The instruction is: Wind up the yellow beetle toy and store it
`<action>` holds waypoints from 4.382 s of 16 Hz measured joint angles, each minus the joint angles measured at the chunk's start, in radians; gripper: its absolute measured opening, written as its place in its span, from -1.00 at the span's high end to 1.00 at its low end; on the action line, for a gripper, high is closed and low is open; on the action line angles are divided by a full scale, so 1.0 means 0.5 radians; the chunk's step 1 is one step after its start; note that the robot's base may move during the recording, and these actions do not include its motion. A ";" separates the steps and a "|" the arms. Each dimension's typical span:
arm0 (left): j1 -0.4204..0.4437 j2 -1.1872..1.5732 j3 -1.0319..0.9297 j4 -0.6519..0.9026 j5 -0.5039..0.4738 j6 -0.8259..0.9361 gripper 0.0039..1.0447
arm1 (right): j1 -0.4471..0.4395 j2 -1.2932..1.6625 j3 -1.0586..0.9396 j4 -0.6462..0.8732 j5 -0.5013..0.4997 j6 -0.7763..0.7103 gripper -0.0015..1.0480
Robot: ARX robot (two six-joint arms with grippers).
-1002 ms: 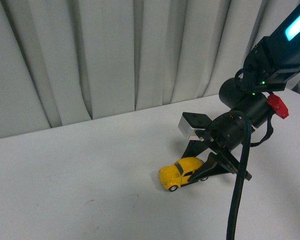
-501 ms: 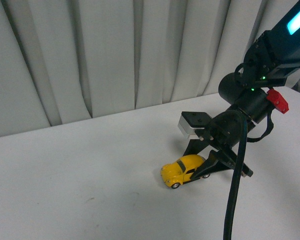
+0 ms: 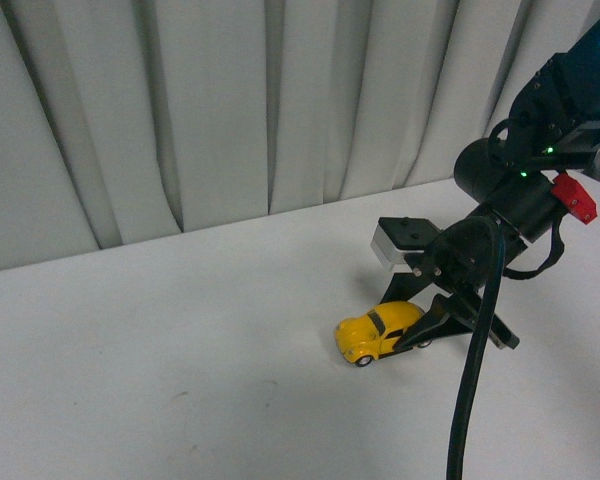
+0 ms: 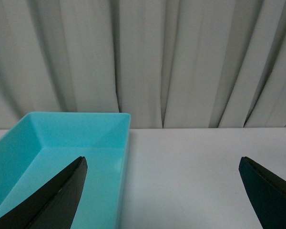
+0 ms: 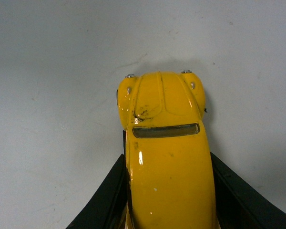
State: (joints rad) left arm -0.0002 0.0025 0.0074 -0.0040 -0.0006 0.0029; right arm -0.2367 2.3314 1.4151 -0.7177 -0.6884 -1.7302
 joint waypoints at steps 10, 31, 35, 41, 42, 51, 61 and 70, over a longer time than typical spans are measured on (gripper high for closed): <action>0.000 0.000 0.000 0.000 -0.001 0.000 -0.88 | -0.137 -0.073 -0.146 0.090 0.031 0.001 0.19; 0.000 0.000 0.000 0.000 0.000 0.000 -0.88 | -0.524 -0.193 -0.400 0.098 0.092 -0.020 0.19; 0.000 0.000 0.000 0.000 0.000 0.000 -0.88 | -0.535 -0.204 -0.410 0.092 0.108 -0.021 0.19; 0.000 0.000 0.000 0.001 0.000 0.000 -0.88 | -0.520 -0.190 -0.415 -0.031 0.157 -0.074 -0.88; 0.000 0.000 0.000 0.000 0.000 0.000 -0.88 | -0.520 -0.190 -0.414 -0.036 0.156 -0.084 -0.87; 0.000 0.000 0.000 0.000 0.000 0.000 -0.88 | -0.495 -0.190 -0.399 -0.038 0.176 -0.089 -0.87; 0.000 0.000 0.000 0.000 0.000 0.000 -0.88 | -0.481 -0.190 -0.391 -0.035 0.181 -0.088 -0.87; 0.000 0.000 0.000 0.001 0.000 0.000 -0.88 | -0.412 -0.211 -0.372 -0.024 0.147 -0.072 -0.87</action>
State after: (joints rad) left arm -0.0002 0.0025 0.0074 -0.0036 -0.0006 0.0029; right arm -0.4427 2.2257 1.2289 -0.7300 -0.6147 -1.7660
